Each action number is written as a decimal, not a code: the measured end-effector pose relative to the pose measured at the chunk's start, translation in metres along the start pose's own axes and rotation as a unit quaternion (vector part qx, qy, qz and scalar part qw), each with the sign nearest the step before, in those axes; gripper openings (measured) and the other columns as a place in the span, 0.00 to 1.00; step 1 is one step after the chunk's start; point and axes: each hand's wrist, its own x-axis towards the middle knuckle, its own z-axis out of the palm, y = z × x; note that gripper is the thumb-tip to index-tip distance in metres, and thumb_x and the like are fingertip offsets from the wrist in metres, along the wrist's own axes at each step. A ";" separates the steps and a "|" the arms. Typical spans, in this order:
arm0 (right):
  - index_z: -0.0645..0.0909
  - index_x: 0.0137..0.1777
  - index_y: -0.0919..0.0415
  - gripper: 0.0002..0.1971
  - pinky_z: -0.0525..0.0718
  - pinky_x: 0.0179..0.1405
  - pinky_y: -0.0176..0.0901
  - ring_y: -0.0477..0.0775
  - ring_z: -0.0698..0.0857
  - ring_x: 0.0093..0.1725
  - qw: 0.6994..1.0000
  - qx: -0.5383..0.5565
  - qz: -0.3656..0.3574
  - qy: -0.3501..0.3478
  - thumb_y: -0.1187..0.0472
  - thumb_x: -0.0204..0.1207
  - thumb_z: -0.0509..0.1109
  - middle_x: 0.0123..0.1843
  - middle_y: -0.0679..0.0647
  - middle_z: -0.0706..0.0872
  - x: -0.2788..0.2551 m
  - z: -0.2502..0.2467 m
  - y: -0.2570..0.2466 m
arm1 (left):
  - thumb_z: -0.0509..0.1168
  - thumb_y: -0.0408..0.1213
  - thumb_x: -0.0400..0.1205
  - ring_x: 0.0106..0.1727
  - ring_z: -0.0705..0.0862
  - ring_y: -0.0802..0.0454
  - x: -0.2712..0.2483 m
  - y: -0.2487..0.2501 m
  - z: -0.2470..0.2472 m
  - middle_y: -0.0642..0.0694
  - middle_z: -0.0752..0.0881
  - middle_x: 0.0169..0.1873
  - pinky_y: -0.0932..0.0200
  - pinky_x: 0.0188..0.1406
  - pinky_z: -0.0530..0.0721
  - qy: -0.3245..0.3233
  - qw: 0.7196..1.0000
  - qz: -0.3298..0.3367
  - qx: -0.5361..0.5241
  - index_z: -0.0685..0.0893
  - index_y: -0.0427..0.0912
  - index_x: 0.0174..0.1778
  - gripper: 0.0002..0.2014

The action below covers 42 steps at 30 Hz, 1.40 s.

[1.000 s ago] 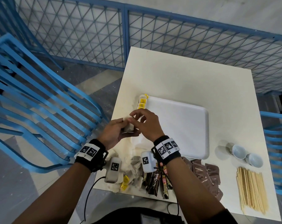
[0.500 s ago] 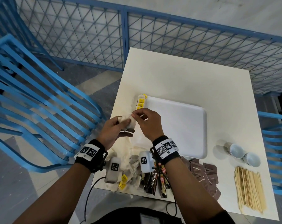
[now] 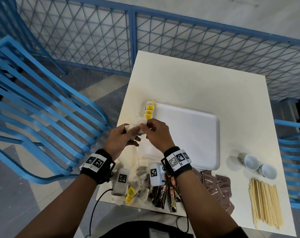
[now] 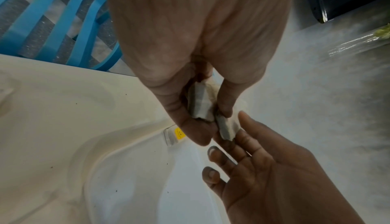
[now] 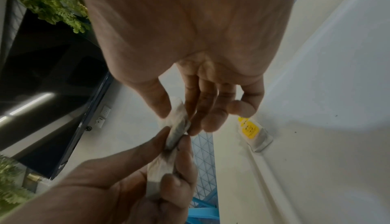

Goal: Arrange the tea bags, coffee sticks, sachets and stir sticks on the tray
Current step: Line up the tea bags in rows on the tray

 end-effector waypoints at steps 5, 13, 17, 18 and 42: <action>0.86 0.43 0.57 0.07 0.87 0.45 0.46 0.50 0.89 0.37 1.000 -0.017 0.013 -0.010 0.53 0.77 0.75 0.39 0.47 0.91 0.005 -0.005 0.008 | 0.67 0.33 0.87 0.39 0.87 0.43 0.009 -0.005 -0.001 0.35 0.89 0.44 0.54 0.35 0.89 0.007 1.000 -0.013 -0.009 0.84 0.27 0.58 0.11; 0.87 0.47 0.61 0.07 0.69 0.43 0.36 0.51 0.82 0.45 0.984 -0.066 0.114 0.117 0.57 0.79 0.73 0.42 0.48 0.86 0.038 -0.016 0.037 | 0.65 0.29 0.88 0.45 0.91 0.43 0.023 -0.014 -0.013 0.37 0.92 0.47 0.53 0.42 0.91 0.020 0.999 -0.025 0.009 0.85 0.30 0.58 0.07; 0.85 0.42 0.58 0.07 0.71 0.43 0.38 0.54 0.81 0.44 0.983 -0.081 0.143 0.084 0.56 0.78 0.75 0.39 0.50 0.85 0.052 -0.001 0.048 | 0.66 0.30 0.87 0.45 0.91 0.43 0.028 -0.014 -0.018 0.36 0.92 0.46 0.51 0.45 0.92 0.031 0.999 -0.034 0.016 0.86 0.30 0.56 0.07; 0.84 0.39 0.57 0.08 0.72 0.42 0.38 0.55 0.81 0.43 0.984 -0.083 0.142 0.072 0.57 0.78 0.75 0.36 0.51 0.84 0.054 0.004 0.049 | 0.66 0.30 0.87 0.45 0.91 0.42 0.029 -0.014 -0.019 0.36 0.92 0.46 0.50 0.45 0.92 0.033 0.999 -0.038 0.016 0.86 0.30 0.56 0.07; 0.91 0.52 0.59 0.06 0.72 0.49 0.27 0.54 0.89 0.53 0.975 -0.044 0.180 0.119 0.63 0.77 0.74 0.49 0.55 0.93 0.052 0.020 0.057 | 0.66 0.29 0.87 0.46 0.91 0.41 0.030 -0.009 -0.027 0.36 0.91 0.48 0.43 0.53 0.90 0.029 0.997 -0.068 0.018 0.87 0.33 0.55 0.06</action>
